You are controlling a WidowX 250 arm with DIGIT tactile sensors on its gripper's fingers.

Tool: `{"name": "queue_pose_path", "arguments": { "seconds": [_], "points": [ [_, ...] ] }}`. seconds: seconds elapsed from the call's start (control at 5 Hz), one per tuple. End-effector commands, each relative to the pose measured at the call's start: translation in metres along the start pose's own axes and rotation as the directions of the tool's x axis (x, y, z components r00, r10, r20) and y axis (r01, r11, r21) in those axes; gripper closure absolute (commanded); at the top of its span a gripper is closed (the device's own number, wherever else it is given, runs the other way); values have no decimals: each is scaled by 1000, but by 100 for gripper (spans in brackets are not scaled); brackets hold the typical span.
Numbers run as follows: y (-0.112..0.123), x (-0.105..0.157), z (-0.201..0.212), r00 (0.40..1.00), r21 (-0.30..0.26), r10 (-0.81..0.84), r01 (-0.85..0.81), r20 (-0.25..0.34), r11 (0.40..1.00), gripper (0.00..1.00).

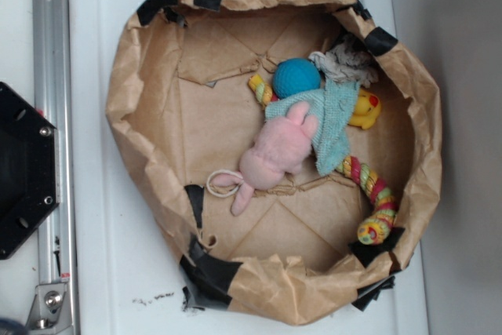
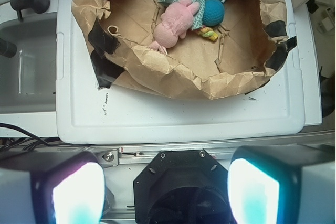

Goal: Grab the pink bunny.

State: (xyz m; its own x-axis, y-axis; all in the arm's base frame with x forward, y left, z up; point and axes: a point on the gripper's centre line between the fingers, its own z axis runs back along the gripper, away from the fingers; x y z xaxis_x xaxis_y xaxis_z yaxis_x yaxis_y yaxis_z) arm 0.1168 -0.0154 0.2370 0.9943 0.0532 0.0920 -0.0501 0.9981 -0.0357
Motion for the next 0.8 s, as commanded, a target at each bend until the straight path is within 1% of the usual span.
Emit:
{"name": "queue_pose_path", "arguments": {
  "seconds": [0.0,0.2,0.4,0.6],
  "points": [
    [0,0,0,1000,0,0,0,0,1000,0],
    [15,35,-36,993,-203,-37,58,108,977,0],
    [14,77,-73,990,-251,68,-36,120,967,0],
    [25,106,-108,953,-333,236,-164,188,928,0]
  ]
}}
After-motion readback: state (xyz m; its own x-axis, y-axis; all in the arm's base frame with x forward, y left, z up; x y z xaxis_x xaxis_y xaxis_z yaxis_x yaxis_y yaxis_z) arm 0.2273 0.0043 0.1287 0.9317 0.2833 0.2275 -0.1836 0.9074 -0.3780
